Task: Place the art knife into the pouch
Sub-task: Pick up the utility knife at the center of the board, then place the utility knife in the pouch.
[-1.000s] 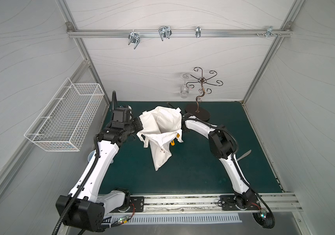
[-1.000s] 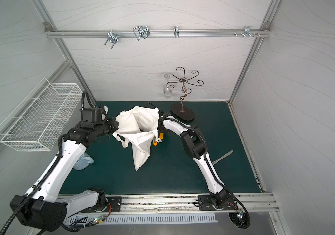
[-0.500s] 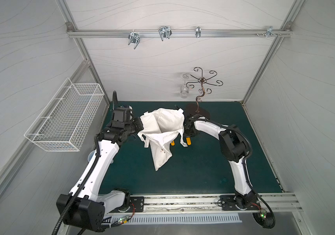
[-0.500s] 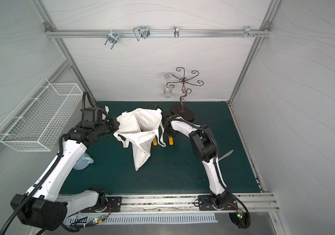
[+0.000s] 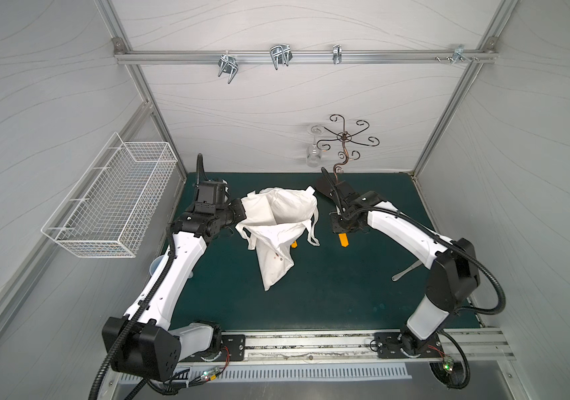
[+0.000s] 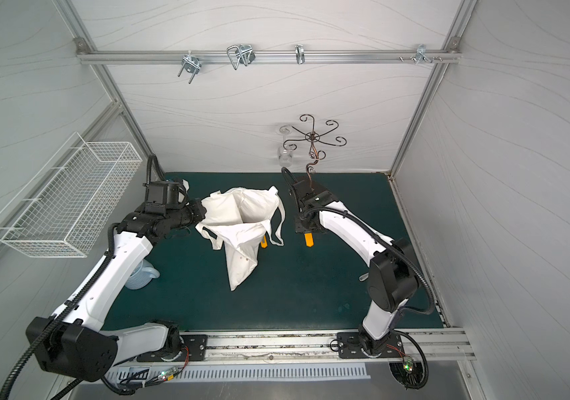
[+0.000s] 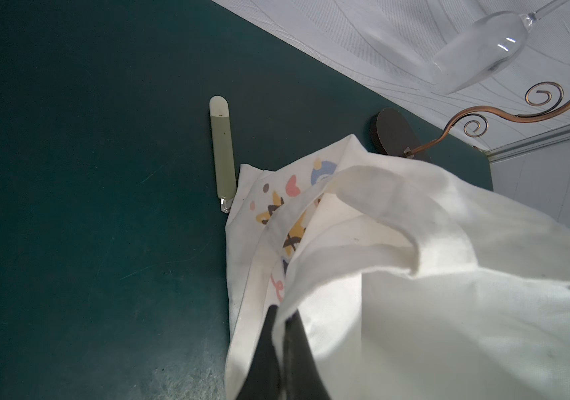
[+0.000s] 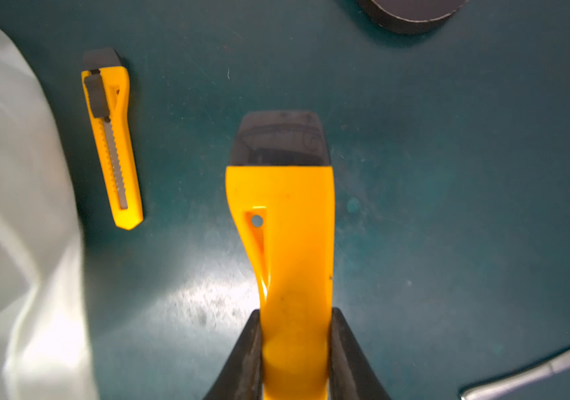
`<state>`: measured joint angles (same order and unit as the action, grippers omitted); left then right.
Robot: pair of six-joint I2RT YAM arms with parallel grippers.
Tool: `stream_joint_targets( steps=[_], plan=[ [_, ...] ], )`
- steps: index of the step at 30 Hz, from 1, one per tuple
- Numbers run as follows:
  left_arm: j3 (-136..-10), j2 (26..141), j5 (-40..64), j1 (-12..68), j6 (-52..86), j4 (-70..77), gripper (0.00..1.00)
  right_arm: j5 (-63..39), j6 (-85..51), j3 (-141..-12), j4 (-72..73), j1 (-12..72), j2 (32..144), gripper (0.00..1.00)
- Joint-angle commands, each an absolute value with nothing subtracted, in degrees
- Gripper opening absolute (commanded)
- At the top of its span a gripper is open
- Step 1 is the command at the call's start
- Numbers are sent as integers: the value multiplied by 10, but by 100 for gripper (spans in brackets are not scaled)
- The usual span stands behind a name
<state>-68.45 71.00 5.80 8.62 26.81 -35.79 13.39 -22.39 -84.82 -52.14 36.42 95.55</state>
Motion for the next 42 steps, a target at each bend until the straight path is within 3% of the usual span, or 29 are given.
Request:
stream_joint_targets(
  steps=[1, 10, 23, 34, 36, 42],
  plan=[
    [-713, 717, 54, 84, 272, -335, 0, 141, -210, -874, -571, 376, 906, 22],
    [-716, 724, 56, 84, 272, -332, 0, 106, -211, -1010, -569, 422, 884, 21],
    [-722, 721, 60, 84, 265, -339, 0, 46, -176, -1156, -409, 476, 1012, 22],
    [-726, 728, 66, 84, 263, -336, 0, 95, -147, -1068, -295, 543, 1017, 23],
    [-725, 729, 67, 84, 264, -335, 0, 97, -145, -1053, -292, 549, 1008, 26],
    [-723, 728, 68, 84, 265, -334, 0, 119, -128, -1039, -300, 552, 978, 61]
  ],
)
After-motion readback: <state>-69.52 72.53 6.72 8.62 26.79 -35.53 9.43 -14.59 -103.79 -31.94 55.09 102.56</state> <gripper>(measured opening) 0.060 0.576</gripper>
